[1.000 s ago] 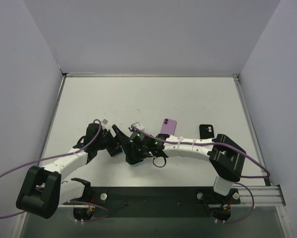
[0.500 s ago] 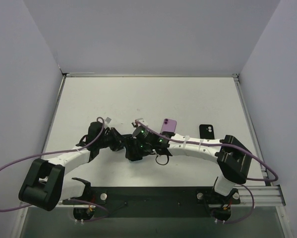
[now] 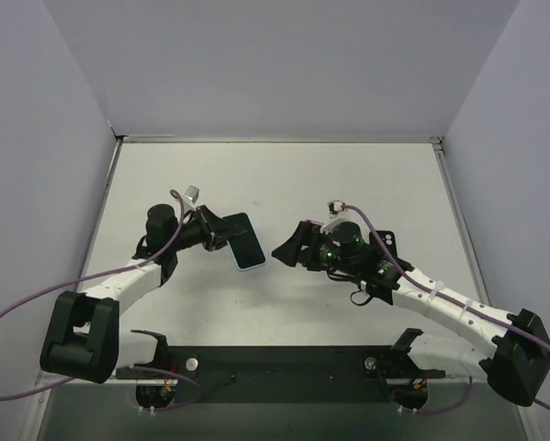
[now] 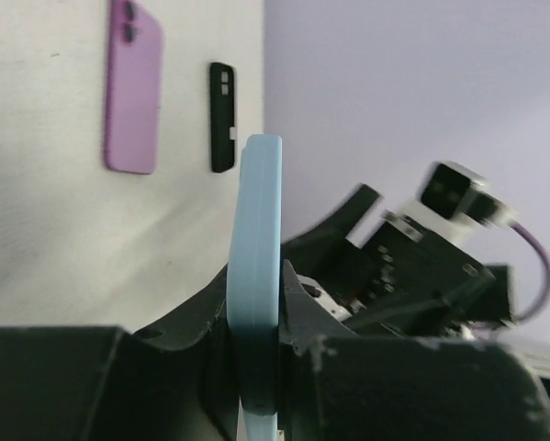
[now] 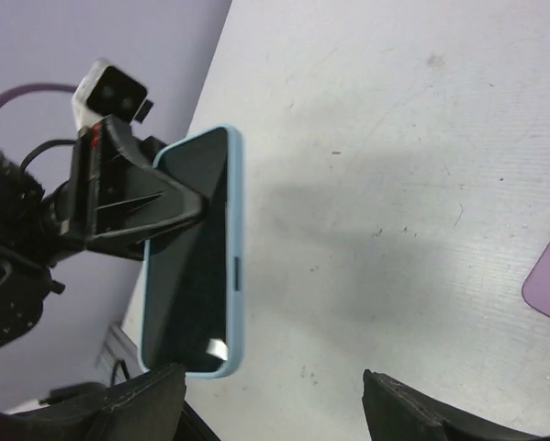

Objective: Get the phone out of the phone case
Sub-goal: Pick up the phone at the center of the board, then remove the phone case from the phone.

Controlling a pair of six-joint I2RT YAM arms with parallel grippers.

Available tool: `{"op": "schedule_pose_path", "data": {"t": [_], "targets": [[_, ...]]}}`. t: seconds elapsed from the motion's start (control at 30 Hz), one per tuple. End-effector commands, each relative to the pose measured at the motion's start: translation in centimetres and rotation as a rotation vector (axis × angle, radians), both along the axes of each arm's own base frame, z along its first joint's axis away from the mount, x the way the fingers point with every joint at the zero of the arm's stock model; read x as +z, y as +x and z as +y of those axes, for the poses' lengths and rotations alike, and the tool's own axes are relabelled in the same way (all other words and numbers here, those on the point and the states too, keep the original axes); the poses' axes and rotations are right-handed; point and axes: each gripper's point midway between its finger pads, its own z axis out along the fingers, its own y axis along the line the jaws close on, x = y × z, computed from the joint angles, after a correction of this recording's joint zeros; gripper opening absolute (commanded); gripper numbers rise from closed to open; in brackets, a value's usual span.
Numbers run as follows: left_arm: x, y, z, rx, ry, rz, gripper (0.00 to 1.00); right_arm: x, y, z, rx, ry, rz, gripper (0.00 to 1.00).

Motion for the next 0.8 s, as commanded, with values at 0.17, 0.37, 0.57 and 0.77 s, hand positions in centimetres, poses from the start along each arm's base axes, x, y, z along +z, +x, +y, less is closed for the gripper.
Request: {"op": "schedule_pose_path", "data": {"t": [0.17, 0.37, 0.57, 0.77], "targets": [[12.7, -0.6, -1.1, -0.140, -0.297, -0.320, 0.00, 6.6, -0.1, 2.0, 0.111, 0.514, 0.058, 0.61], [13.1, -0.3, -1.0, -0.123, -0.302, -0.335, 0.00, 7.9, -0.3, 2.5, 0.134, 0.667, 0.069, 0.51], [13.6, 0.0, -0.9, -0.120, -0.318, -0.339, 0.00, 7.9, -0.1, 1.4, 0.084, 0.691, 0.037, 0.53], [13.2, 0.1, -0.9, -0.118, -0.338, -0.316, 0.00, 8.7, -0.1, 0.9, 0.069, 0.694, 0.010, 0.59]]}}
